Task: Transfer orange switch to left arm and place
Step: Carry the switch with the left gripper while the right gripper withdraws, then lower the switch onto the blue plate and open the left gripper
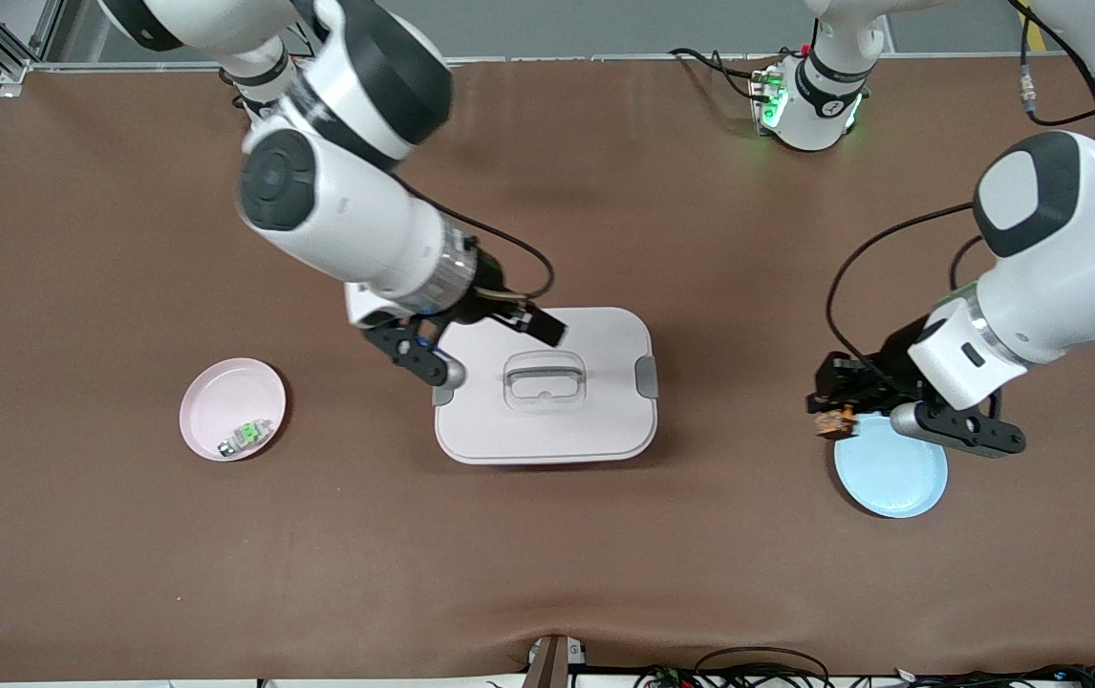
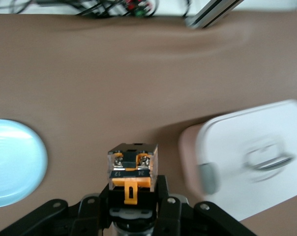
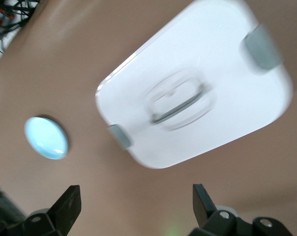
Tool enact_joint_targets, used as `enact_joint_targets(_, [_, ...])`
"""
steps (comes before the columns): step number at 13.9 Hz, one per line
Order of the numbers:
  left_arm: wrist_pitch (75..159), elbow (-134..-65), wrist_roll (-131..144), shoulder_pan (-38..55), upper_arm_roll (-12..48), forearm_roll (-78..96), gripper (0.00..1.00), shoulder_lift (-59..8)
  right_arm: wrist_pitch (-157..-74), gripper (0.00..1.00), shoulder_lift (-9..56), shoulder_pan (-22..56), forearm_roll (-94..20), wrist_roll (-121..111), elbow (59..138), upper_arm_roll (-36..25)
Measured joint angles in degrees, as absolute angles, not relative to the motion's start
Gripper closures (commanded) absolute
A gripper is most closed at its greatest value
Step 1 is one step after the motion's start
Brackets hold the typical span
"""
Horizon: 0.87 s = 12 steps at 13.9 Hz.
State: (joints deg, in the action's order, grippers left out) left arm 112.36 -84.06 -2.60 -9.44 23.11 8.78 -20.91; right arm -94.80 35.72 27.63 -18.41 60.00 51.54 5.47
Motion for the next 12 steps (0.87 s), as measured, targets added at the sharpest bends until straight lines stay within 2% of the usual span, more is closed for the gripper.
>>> enact_joint_targets(2, [110.7, -85.9, -10.0, -12.0, 23.0, 6.2, 1.0, -21.6, -87.6, 0.0, 33.4, 25.2, -13.3, 50.2, 51.5, 5.5])
enact_joint_targets(4, [110.6, -88.3, -17.7, -14.3, 23.0, 4.4, 1.0, -22.8, -83.9, 0.0, 31.8, 23.4, -9.7, 40.8, 51.5, 5.4])
enact_joint_targets(8, [111.5, -92.1, -29.8, -17.4, 23.0, -2.2, 1.0, -24.8, -81.2, 0.0, 30.3, 18.1, -5.2, 20.9, 51.5, 5.2])
enact_joint_targets(12, [117.3, -93.6, -46.4, -20.7, 23.0, -3.6, 1.0, -28.2, -79.6, 0.0, 28.9, 12.8, -0.9, 9.1, 51.6, 5.1])
